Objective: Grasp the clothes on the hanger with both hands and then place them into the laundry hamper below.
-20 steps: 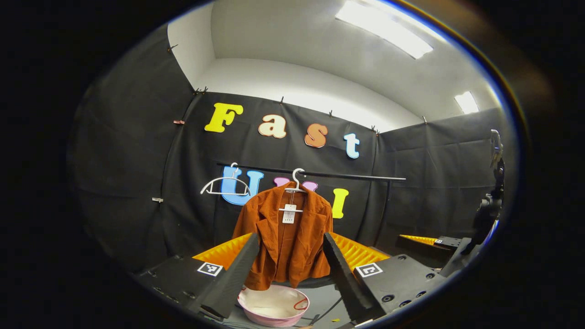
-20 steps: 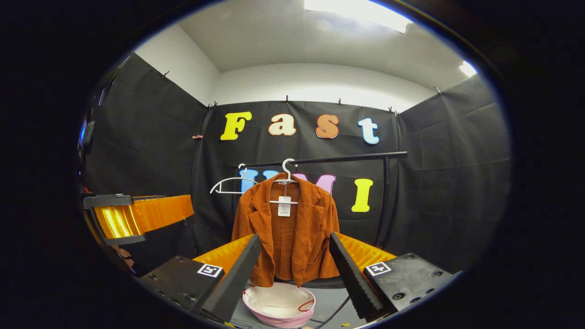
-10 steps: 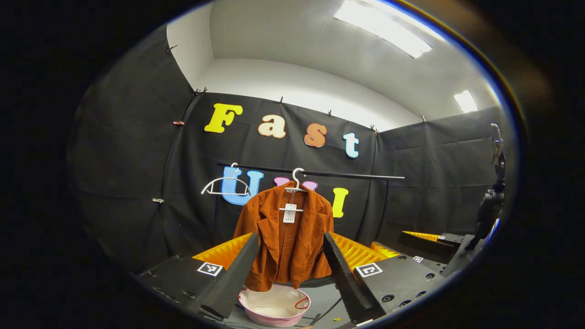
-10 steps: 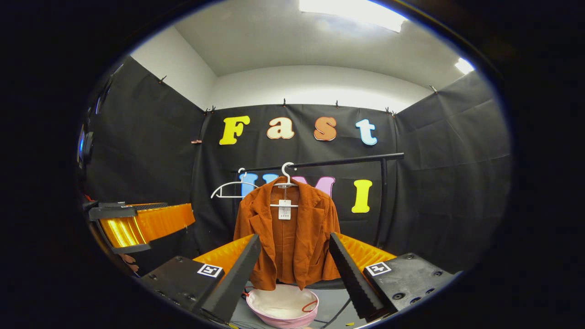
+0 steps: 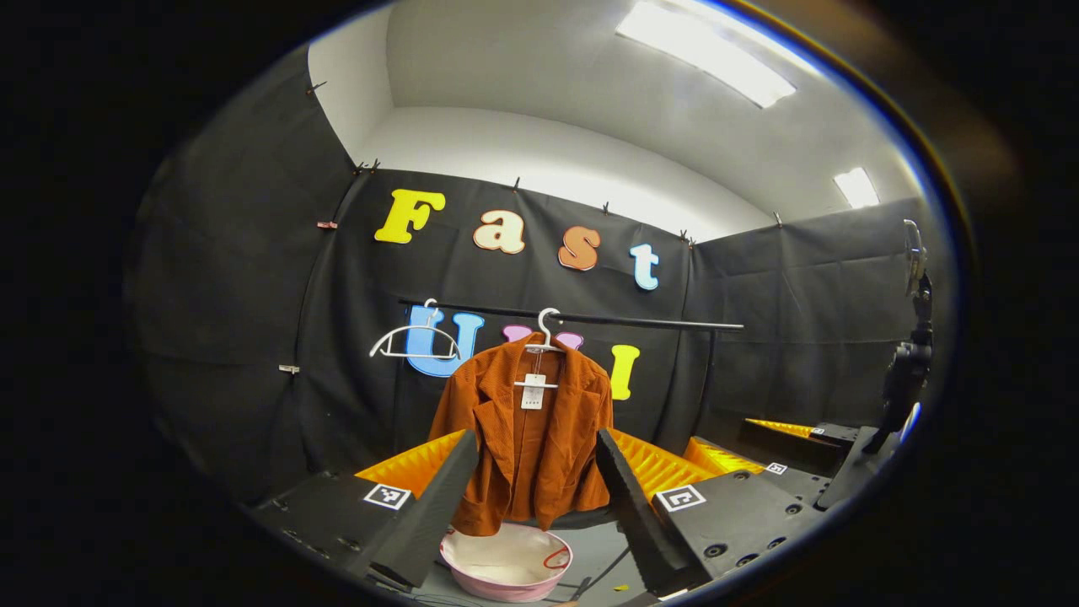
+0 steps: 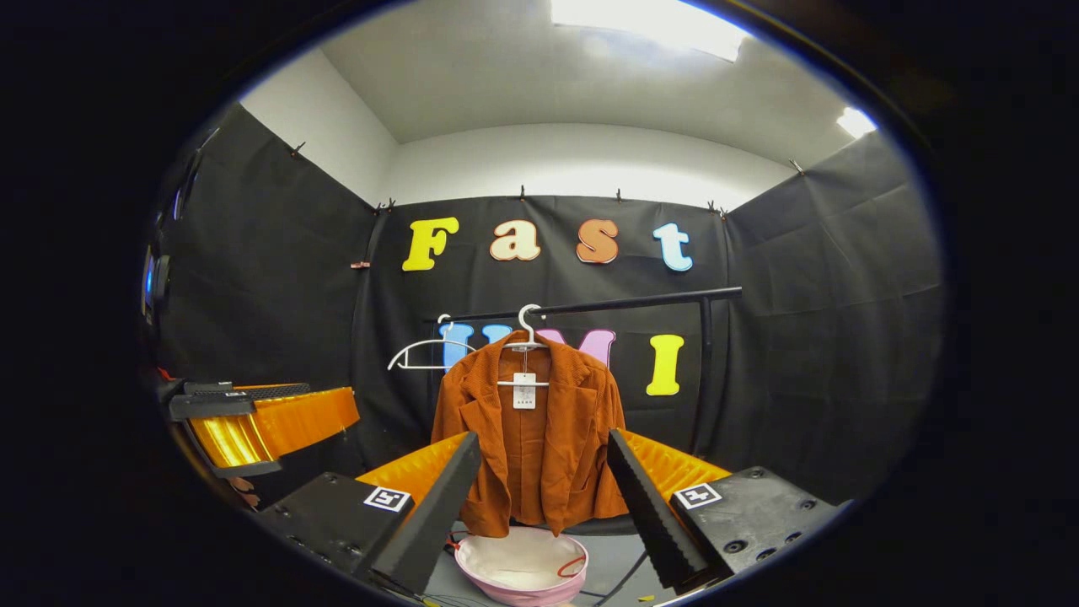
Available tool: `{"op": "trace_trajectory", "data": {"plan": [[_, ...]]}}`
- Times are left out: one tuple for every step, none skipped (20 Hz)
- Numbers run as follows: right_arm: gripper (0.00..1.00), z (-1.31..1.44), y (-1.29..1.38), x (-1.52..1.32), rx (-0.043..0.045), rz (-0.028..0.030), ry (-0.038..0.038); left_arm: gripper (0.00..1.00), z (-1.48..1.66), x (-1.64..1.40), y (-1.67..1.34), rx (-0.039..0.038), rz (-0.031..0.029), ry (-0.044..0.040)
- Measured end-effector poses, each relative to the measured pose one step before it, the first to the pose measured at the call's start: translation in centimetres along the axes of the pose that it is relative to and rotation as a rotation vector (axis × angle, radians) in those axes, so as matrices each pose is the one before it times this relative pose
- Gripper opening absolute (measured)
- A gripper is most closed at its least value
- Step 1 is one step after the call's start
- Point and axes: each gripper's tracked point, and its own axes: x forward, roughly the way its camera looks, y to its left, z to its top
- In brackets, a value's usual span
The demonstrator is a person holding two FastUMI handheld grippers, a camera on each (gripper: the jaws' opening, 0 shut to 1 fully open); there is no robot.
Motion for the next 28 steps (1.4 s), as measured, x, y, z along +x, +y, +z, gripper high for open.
{"op": "trace_trajectory", "data": {"plan": [[0.97, -0.126, 0.080, 0.074, -0.00053, -0.00377, 0.00255, 0.90, -0.093, -0.024, 0.062, -0.00184, -0.00289, 0.00245], [0.97, -0.228, 0.005, 0.195, -0.00280, -0.00724, 0.00336, 0.90, 0.063, -0.068, 0.130, -0.00352, -0.00528, 0.00266], [0.97, -0.123, 0.096, 0.222, -0.00500, -0.00855, -0.00092, 0.90, -0.039, -0.069, 0.190, -0.00386, -0.00548, 0.00163], [0.99, -0.112, -0.001, 0.301, -0.00681, -0.01303, -0.00033, 0.90, 0.107, -0.094, 0.301, -0.00267, -0.00736, 0.00173], [0.97, -0.347, -0.045, 0.204, -0.00648, -0.01160, 0.00251, 0.90, -0.088, 0.053, 0.377, 0.00050, -0.00661, 0.00239], [0.97, -0.164, 0.121, 0.303, -0.00740, -0.00871, -0.00012, 0.90, 0.025, 0.214, 0.394, 0.00394, -0.00822, 0.00138], [0.98, -0.107, 0.009, 0.311, -0.00914, -0.00951, 0.00303, 0.90, -0.155, 0.204, 0.340, 0.00292, -0.00348, 0.00276], [0.97, -0.142, -0.079, 0.413, -0.01040, -0.00513, 0.00165, 0.90, -0.159, 0.395, 0.277, 0.00010, -0.00012, 0.00631], [0.97, -0.101, -0.034, 0.475, -0.00905, -0.00270, -0.00393, 0.90, -0.247, 0.646, 0.347, -0.00176, 0.00087, -0.00069], [0.97, -0.024, -0.106, 0.662, -0.00682, -0.00075, -0.00477, 0.90, -0.014, 0.788, 0.231, -0.00377, -0.00046, -0.00282], [0.97, -0.258, -0.051, 0.984, -0.00494, 0.00253, -0.00341, 0.90, -0.296, 1.029, 0.125, -0.00482, -0.00196, 0.00101], [0.99, -0.422, -0.060, 1.209, -0.00276, 0.00289, 0.00201, 0.90, -0.304, 1.044, 0.216, -0.00565, -0.00029, 0.00560], [0.99, -0.642, 0.004, 1.274, -0.00055, 0.00862, 0.00567, 0.90, -0.325, 1.074, 0.158, -0.00526, 0.00062, 0.00512], [0.97, -0.510, 0.180, 1.430, 0.00043, 0.01765, -0.00043, 0.90, -0.144, 1.214, 0.305, 0.00018, 0.00177, 0.00190], [0.97, -0.229, -0.045, 1.550, 0.00129, 0.01272, -0.00840, 0.90, -0.235, 1.373, 0.353, 0.00597, 0.00595, 0.00110], [0.98, -0.342, -0.299, 1.701, 0.00509, 0.00900, -0.00893, 0.90, -0.167, 1.451, 0.472, 0.01053, 0.01105, -0.00171], [0.97, -0.561, -0.215, 1.902, 0.00900, 0.01278, -0.00546, 0.90, -0.352, 1.682, 0.516, 0.01077, 0.01609, -0.00394], [0.97, -0.606, -0.155, 2.110, 0.00852, 0.01389, 0.00124, 0.90, -0.097, 1.806, 0.417, 0.00504, 0.02091, -0.00595], [0.97, -1.053, -0.365, 2.044, 0.00179, 0.01332, 0.02559, 0.90, -0.543, 2.015, 0.163, -0.00394, 0.02057, 0.00726], [0.98, -0.861, -0.410, 2.001, -0.00280, 0.01728, 0.01293, 0.90, -0.229, 1.961, -0.179, -0.00414, 0.00663, 0.00162], [0.98, -0.199, -0.639, 1.979, -0.00259, 0.01229, 0.00107, 0.90, -0.195, 2.130, -0.380, 0.00325, 0.00526, -0.00418], [0.98, -0.465, -0.645, 1.966, 0.00001, 0.01196, 0.00359, 0.90, -0.085, 1.952, -0.040, 0.00685, 0.01667, -0.00691], [0.98, -0.683, -0.631, 1.835, 0.00029, 0.00898, 0.00521, 0.90, -0.434, 1.839, 0.080, 0.00099, 0.02098, -0.00323], [0.98, -0.528, -0.865, 1.699, 0.00114, -0.00031, 0.00416, 0.90, -0.674, 1.671, -0.196, -0.00811, 0.00837, 0.00876], [0.98, -0.592, -0.922, 1.569, 0.00563, -0.00442, 0.00222, 0.90, -0.880, 1.592, -0.575, -0.01027, 0.00122, 0.01101], [0.98, -0.557, -0.642, 1.526, 0.01175, -0.00200, 0.00561, 0.90, -0.446, 1.449, -0.270, -0.00565, 0.00600, 0.00766], [0.97, -0.661, -0.346, 1.367, 0.01310, 0.00339, 0.00754, 0.90, -0.482, 1.296, -0.053, -0.00118, 0.01018, 0.00519], [0.99, -0.764, -0.252, 1.324, 0.00920, 0.00509, 0.01305, 0.90, -0.368, 1.203, 0.193, 0.00117, 0.01360, 0.00417]]}}
